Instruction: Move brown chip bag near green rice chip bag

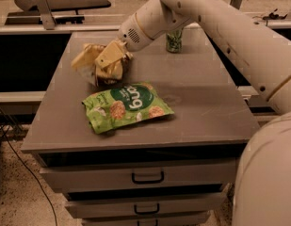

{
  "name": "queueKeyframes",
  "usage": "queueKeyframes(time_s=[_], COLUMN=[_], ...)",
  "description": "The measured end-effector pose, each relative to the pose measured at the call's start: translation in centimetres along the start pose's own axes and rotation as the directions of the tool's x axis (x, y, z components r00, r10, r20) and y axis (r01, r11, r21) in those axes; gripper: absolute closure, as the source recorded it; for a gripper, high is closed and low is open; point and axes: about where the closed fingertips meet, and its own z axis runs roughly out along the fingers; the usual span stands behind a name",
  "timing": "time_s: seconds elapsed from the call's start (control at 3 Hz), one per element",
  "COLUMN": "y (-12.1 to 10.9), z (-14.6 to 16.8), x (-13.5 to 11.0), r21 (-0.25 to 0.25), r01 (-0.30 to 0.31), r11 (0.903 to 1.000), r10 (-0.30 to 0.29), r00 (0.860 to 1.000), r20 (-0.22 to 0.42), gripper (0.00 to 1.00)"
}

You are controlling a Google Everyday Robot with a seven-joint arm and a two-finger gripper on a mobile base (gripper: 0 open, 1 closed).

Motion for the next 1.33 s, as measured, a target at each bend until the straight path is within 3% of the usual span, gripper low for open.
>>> queueKeyframes(time_s=[0.33,0.67,1.0,1.33], y=[0.2,0.2,-0.3,-0.5], z=[0.1,0.1,0.7,-2.9], x=[-0.1,-0.1,0.3,0.7], r21=[-0.029,-0.029,-0.035,0.014], r01=[0.020,0.020,0.021,0.034], r11=[0.9994,0.9994,0.9992,0.9993], r10=[-0.020,-0.020,-0.020,-0.035], r00=[1.000,1.000,0.999,0.993], r20=[-0.004,-0.004,0.035,0.109], gripper=[0.00,0.00,0.00,0.00])
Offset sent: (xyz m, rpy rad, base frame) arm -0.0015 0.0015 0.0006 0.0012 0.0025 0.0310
